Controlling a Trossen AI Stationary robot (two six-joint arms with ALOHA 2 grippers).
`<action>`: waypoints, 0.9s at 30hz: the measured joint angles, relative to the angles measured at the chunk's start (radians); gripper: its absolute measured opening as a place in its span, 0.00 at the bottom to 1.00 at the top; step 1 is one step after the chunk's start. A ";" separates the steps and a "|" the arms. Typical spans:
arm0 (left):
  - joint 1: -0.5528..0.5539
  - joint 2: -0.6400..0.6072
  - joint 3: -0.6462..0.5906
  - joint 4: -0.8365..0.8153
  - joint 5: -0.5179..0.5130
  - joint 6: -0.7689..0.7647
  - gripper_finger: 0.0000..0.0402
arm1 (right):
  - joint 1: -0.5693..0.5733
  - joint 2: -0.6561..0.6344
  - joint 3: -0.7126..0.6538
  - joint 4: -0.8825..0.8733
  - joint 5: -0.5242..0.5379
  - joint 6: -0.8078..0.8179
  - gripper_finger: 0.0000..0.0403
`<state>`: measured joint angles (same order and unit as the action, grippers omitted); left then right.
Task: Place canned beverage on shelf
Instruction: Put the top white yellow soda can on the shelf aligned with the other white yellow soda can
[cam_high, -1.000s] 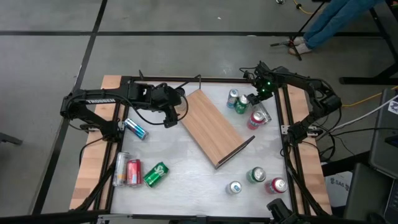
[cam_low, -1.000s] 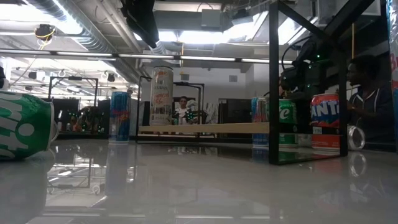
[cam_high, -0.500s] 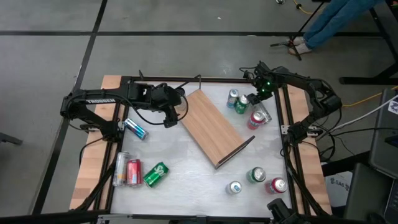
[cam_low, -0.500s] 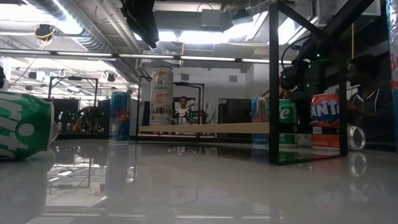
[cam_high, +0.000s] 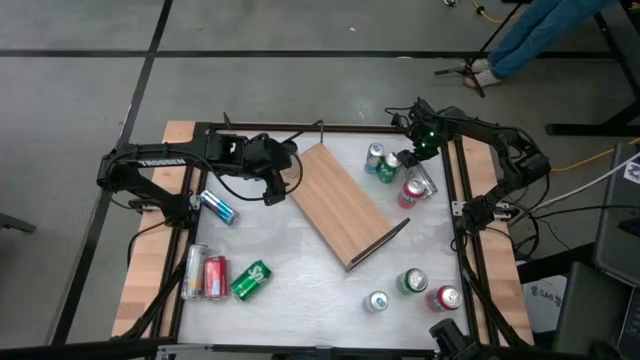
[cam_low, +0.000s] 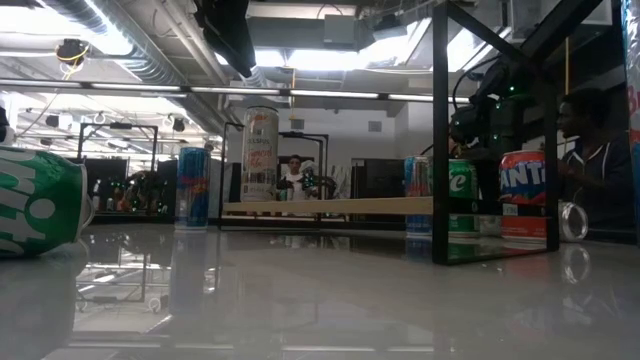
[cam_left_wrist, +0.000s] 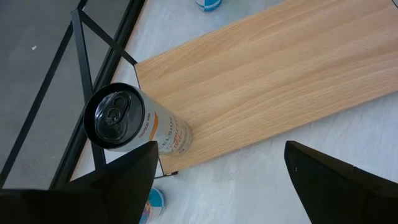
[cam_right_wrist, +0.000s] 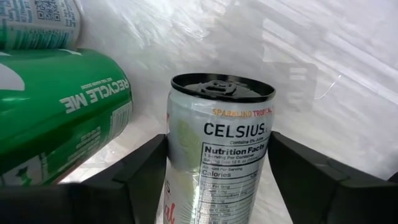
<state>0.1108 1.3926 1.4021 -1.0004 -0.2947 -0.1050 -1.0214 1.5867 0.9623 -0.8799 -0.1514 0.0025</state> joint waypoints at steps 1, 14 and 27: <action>0.000 0.000 0.000 0.000 0.000 0.000 0.84 | 0.000 0.000 0.000 0.000 -0.003 0.000 0.66; 0.000 0.000 0.000 0.000 0.000 0.000 0.84 | 0.000 0.002 -0.001 0.000 -0.035 0.000 0.66; 0.000 0.000 0.000 0.000 0.000 0.000 0.84 | 0.000 0.002 -0.003 -0.002 -0.043 -0.036 0.79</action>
<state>0.1108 1.3926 1.4021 -1.0004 -0.2951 -0.1051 -1.0214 1.5890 0.9596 -0.8822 -0.1944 -0.0334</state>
